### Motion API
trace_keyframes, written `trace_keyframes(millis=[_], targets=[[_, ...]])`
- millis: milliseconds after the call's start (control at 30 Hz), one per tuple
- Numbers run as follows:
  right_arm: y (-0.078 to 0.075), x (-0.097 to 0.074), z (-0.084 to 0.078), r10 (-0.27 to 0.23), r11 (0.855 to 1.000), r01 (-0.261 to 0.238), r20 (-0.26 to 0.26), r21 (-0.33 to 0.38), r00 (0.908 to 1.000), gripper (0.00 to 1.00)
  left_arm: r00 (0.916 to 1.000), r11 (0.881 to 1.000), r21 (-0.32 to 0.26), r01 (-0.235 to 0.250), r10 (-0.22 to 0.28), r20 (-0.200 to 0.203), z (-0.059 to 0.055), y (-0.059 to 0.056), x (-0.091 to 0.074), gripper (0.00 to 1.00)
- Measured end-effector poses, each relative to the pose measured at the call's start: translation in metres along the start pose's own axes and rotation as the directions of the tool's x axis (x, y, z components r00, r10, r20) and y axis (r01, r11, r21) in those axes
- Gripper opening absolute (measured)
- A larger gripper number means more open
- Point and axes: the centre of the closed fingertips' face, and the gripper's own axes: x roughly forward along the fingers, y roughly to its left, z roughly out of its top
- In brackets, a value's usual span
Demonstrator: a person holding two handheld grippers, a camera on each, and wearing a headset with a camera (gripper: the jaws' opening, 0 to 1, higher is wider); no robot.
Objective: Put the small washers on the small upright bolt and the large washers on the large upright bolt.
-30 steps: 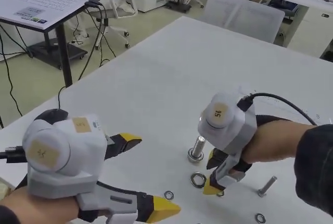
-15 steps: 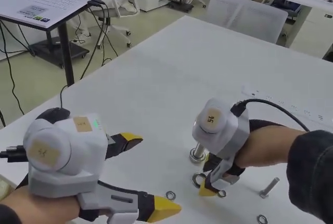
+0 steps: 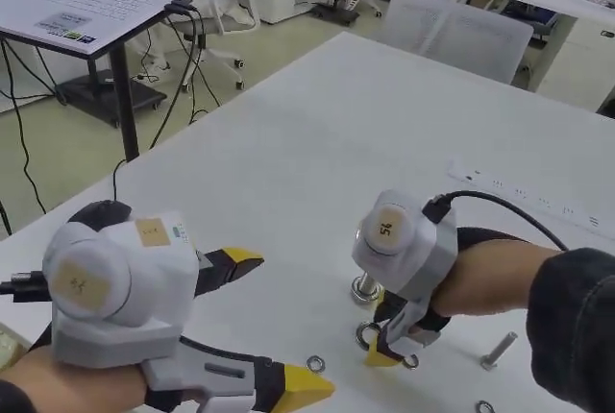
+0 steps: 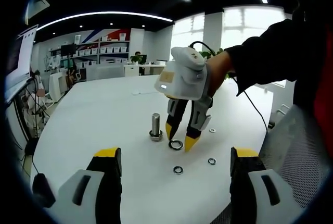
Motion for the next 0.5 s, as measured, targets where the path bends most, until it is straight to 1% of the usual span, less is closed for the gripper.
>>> trace_keyframes(millis=[33, 367, 500], targets=[[-0.0004, 0.0, 0.0005, -0.001, 1.0, 0.001, 0.002, -0.004, 1.0, 0.3, 1.0, 1.0, -0.001, 0.0, 0.0, 0.001, 0.0, -0.0001, -0.0001, 0.86], [-0.0007, 0.0009, 0.0021, -0.003, 1.0, 0.003, 0.002, -0.007, 1.0, 0.25, 1.0, 1.0, -0.003, 0.001, -0.001, 0.0, -0.0012, -0.0007, -0.0009, 0.86], [-0.0007, 0.001, 0.0026, -0.003, 1.0, 0.003, 0.003, -0.007, 1.0, 0.25, 1.0, 1.0, -0.002, 0.0, 0.0, 0.001, -0.0016, -0.0006, -0.0012, 0.86]])
